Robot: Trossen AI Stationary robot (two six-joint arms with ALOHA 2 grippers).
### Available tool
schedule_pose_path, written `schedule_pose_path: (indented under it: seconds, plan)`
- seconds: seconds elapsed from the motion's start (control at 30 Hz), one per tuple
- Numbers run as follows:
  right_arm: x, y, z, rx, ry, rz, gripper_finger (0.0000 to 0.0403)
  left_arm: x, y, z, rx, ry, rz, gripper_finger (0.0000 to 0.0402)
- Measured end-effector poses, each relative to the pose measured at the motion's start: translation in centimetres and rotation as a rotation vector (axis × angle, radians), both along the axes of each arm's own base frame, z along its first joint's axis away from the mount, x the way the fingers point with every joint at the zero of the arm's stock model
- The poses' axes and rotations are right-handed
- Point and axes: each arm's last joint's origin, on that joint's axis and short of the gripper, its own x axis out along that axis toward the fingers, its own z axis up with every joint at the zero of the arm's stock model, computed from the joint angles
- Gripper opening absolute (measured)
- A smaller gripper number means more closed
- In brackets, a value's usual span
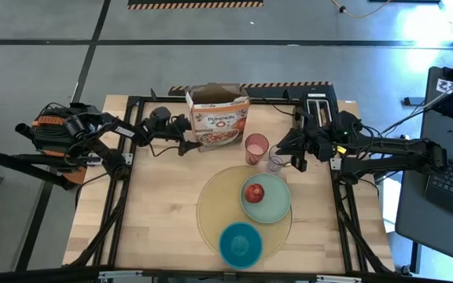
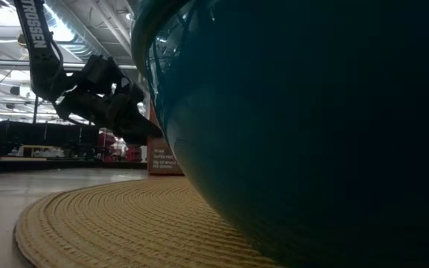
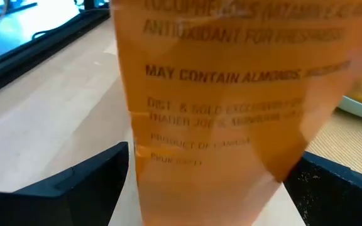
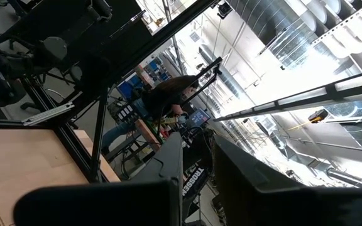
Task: Arrange a breakfast setting
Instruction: Pour the cereal into the blue bowl
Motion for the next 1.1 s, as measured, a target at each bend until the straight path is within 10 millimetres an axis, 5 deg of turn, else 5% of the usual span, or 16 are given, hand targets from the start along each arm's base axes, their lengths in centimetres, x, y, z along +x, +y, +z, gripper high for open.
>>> schedule_pose_path:
  seconds: [1.1]
  plan:
    - [0.0, 0.0, 0.0, 0.000, 0.000, 0.000, 0.0057, 1.8, -2.0, 0.3, 0.029, -0.003, 0.093, 0.0374]
